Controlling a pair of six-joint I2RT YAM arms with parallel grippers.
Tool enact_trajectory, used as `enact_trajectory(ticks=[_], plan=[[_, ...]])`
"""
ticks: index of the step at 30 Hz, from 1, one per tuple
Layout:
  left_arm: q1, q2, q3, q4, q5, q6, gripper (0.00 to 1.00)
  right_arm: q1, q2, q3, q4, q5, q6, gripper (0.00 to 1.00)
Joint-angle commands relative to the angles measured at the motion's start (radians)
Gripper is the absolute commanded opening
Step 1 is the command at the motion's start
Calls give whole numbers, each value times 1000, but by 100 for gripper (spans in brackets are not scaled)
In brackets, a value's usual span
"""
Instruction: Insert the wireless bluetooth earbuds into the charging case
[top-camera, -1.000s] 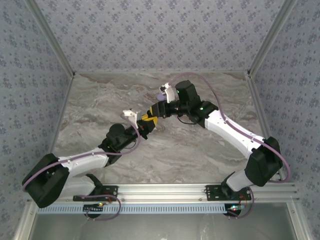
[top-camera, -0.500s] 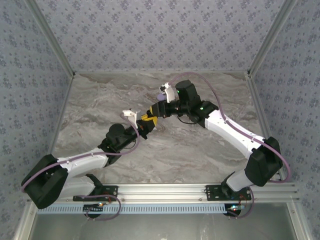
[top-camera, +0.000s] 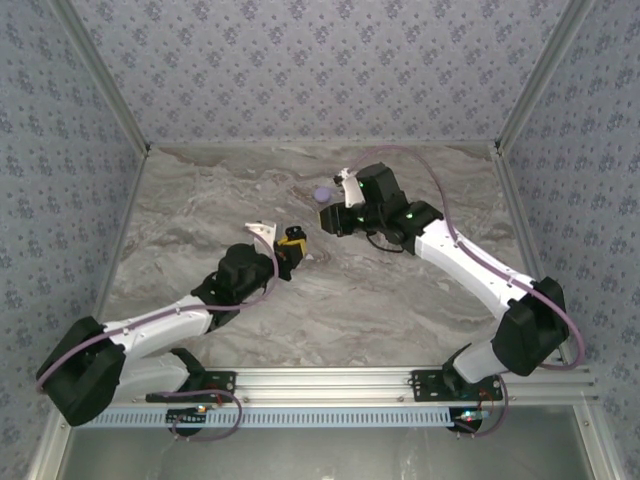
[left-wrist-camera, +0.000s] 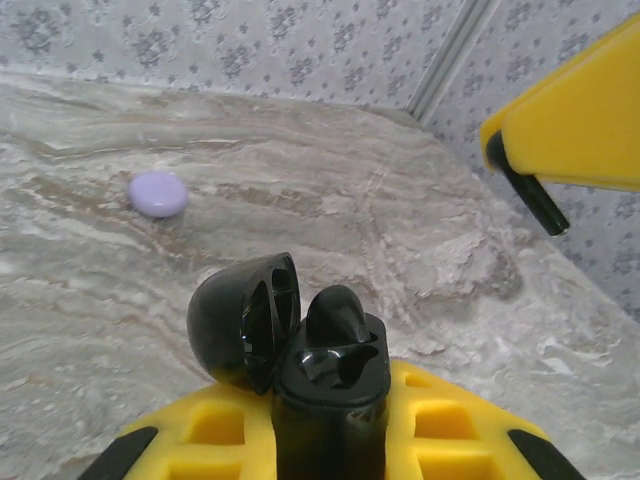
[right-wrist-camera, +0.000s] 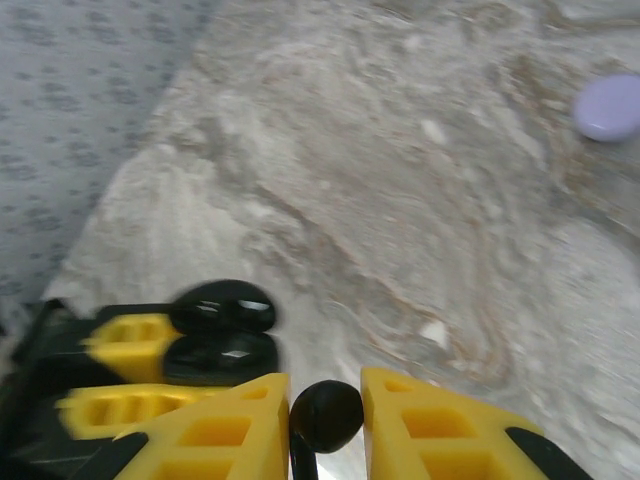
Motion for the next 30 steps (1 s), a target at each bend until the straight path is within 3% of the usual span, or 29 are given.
enact_trajectory(ticks=[1,11,30], plan=[[-7,-65,39,-134,-33,37,16,-42,-4,-66,-113,114,-26,24],[-7,-168,45,-261,-33,67,16,-111,87,-244,-46,203,6,25],[-8,-148,53,-264,-15,68,16,-103,351,-202,-41,231,26,26]])
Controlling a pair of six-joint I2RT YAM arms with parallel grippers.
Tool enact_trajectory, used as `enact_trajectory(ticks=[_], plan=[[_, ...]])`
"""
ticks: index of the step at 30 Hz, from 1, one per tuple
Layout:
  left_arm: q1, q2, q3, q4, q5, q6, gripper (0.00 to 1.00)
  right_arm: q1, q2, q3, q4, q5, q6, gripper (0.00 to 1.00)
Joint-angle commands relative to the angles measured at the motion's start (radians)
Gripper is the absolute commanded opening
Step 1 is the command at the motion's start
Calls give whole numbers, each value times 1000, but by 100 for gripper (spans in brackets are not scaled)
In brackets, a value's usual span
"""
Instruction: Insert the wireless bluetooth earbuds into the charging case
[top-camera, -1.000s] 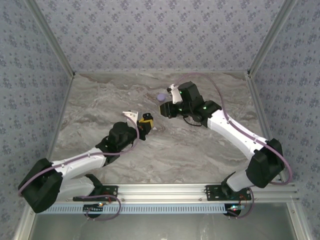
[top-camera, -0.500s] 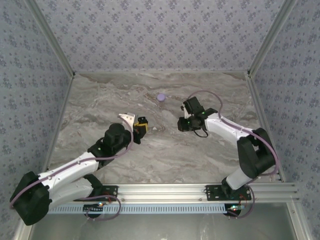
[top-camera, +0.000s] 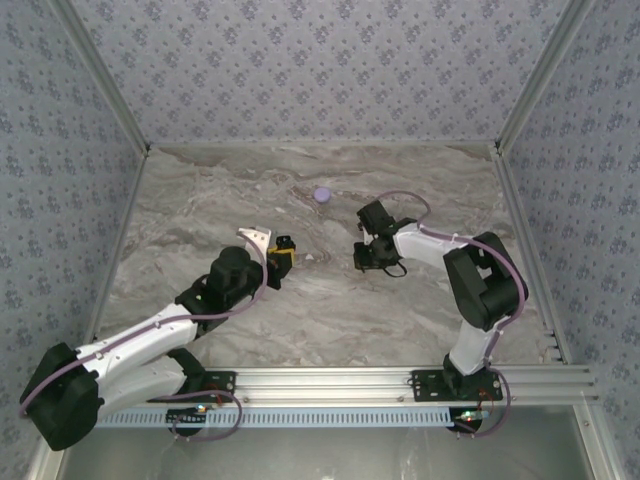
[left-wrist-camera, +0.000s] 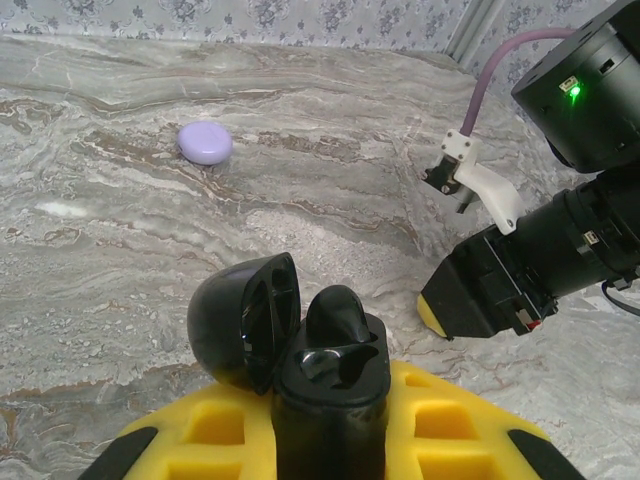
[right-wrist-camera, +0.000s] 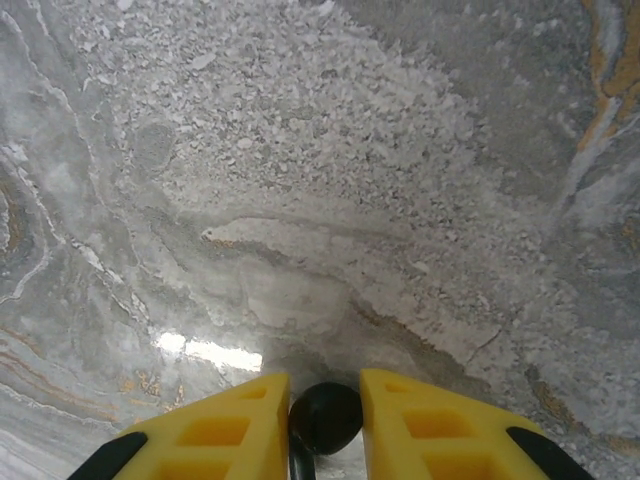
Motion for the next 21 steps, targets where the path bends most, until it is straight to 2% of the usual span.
enact_trajectory(ticks=[1,8,14,21], plan=[[-9,7,42,15,11,13,16,6,40,18,-29,26,11,27],[-10,8,37,19,13,6,15,5,43,95,-173,35,-17,45],[-12,1,40,13,12,11,15,5,87,244,-374,50,-25,47],[-12,-1,40,12,12,9,15,12,139,337,-475,49,-22,43]])
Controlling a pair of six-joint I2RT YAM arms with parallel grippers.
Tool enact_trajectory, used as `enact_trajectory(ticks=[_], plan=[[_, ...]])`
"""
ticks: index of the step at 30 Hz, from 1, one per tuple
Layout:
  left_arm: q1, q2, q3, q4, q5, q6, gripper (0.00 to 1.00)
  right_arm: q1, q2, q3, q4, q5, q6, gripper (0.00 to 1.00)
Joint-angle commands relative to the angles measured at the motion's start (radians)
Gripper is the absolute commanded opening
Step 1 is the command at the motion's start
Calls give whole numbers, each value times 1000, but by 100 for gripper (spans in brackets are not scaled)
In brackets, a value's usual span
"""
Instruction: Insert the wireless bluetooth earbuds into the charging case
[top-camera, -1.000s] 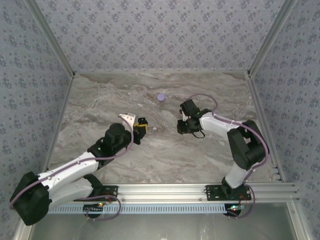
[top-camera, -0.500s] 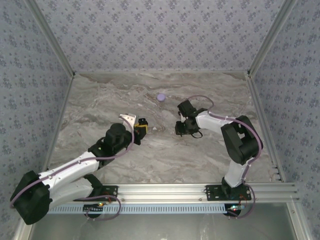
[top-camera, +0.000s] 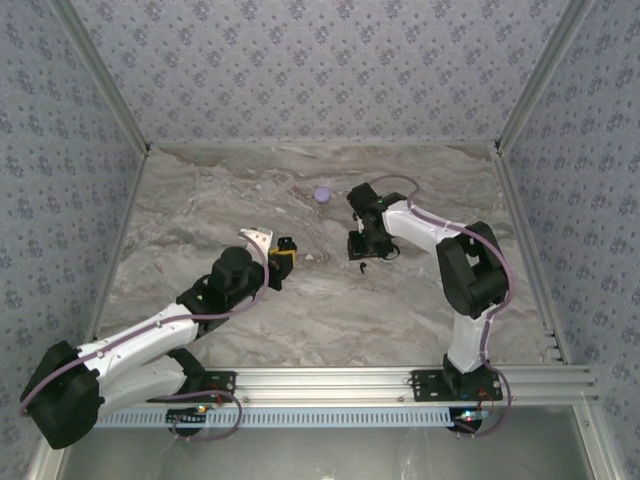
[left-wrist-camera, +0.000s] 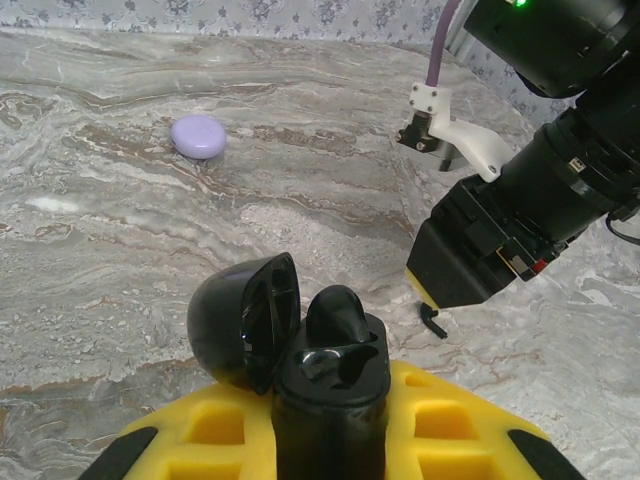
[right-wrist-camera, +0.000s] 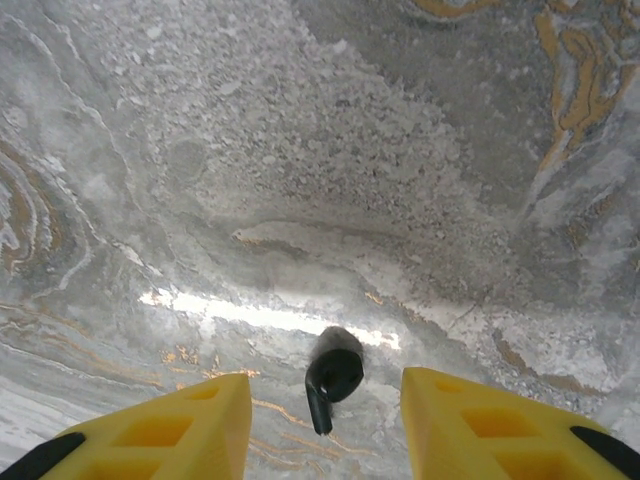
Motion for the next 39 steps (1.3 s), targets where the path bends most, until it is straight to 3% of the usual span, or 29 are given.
enact_trajectory(ticks=[1,6,39], plan=[[-5,-8,39,11,9,9,15,5,39,49,-122,24,-8,42],[-7,-10,39,11,9,12,15,12,87,91,-161,17,-14,38],[-10,-18,37,3,2,5,15,36,181,151,-173,32,-12,34]])
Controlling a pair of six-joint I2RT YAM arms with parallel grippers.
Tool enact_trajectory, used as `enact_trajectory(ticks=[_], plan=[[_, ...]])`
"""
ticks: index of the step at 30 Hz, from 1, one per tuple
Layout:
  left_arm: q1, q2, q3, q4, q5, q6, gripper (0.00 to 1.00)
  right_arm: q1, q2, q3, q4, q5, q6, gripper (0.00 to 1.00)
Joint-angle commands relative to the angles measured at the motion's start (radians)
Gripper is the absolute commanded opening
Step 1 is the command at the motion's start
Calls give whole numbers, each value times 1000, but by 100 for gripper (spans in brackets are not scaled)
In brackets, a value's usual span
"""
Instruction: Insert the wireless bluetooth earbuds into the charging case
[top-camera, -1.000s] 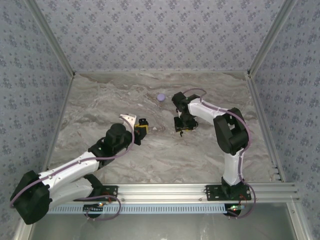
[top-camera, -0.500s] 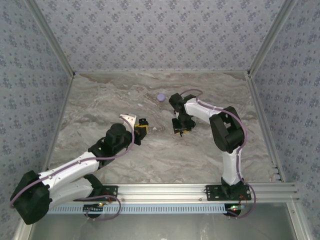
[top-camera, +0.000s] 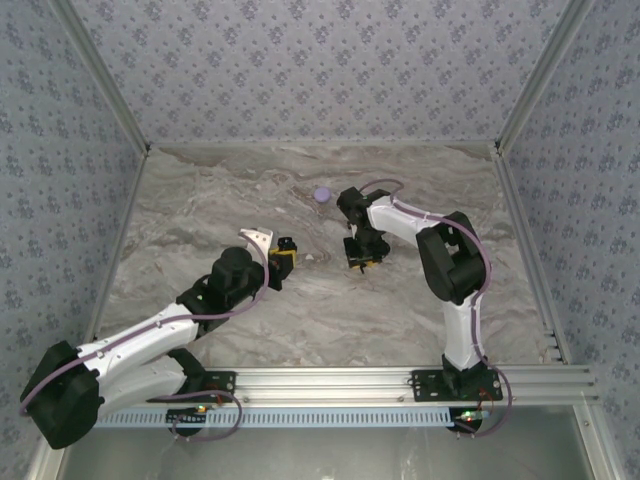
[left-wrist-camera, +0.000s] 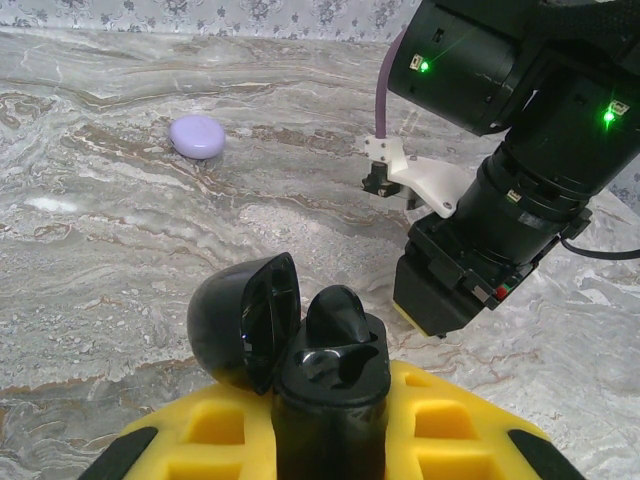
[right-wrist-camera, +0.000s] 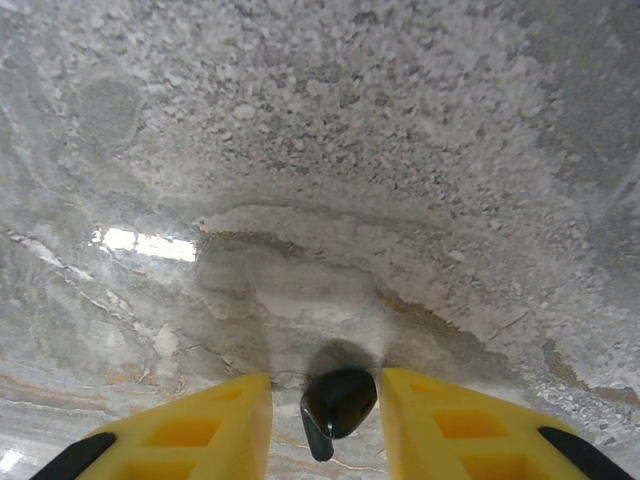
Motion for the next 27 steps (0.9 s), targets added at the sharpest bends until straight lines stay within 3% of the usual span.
enact_trajectory(ticks=[1,12,27], plan=[[-8,-17,37,2,2,4,15,7,28,29,-29,17,-5,34],[-10,-17,39,-1,3,4,15,5,65,12,-4,17,7,34],[-15,-15,35,-10,3,3,15,-10,-9,-69,83,1,41,22]])
